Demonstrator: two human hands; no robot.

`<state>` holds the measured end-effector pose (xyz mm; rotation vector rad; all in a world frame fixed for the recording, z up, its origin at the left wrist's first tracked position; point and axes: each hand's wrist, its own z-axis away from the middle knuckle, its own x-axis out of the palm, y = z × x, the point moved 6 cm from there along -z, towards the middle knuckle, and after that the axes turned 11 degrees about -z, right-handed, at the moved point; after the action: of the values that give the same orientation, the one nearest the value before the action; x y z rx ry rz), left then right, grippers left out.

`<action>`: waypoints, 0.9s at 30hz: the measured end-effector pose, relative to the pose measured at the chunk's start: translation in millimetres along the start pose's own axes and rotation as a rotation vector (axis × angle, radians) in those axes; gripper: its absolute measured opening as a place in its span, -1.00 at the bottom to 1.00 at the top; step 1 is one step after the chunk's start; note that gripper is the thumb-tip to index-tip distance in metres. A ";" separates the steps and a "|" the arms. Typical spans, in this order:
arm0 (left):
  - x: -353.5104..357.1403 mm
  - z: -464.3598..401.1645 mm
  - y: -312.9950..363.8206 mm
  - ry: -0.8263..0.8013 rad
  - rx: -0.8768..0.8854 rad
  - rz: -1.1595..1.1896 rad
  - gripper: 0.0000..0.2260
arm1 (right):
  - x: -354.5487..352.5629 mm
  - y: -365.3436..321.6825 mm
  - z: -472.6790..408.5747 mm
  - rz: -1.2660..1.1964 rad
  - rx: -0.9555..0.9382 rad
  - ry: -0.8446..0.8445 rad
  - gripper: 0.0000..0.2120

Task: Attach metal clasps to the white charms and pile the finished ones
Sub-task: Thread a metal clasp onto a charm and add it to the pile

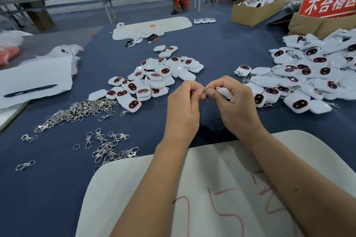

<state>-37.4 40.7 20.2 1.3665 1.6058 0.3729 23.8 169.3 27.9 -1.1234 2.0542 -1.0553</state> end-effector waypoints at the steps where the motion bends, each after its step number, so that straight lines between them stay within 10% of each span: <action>1: 0.3 0.3 0.4 0.004 0.002 -0.001 -0.83 | 0.0 -0.4 0.1 -0.003 0.001 0.001 -0.84; 17: 1.6 1.3 4.4 0.026 -0.017 0.071 -0.84 | -0.7 2.6 0.6 -0.114 0.048 0.012 -0.86; 27: 2.7 0.4 0.8 -0.108 0.100 -0.322 -0.83 | -2.9 31.2 -2.2 -0.266 0.363 0.099 -0.69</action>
<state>-36.4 43.3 19.4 1.1542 1.7370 0.0262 10.4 183.1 3.2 -1.1893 1.7186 -1.5690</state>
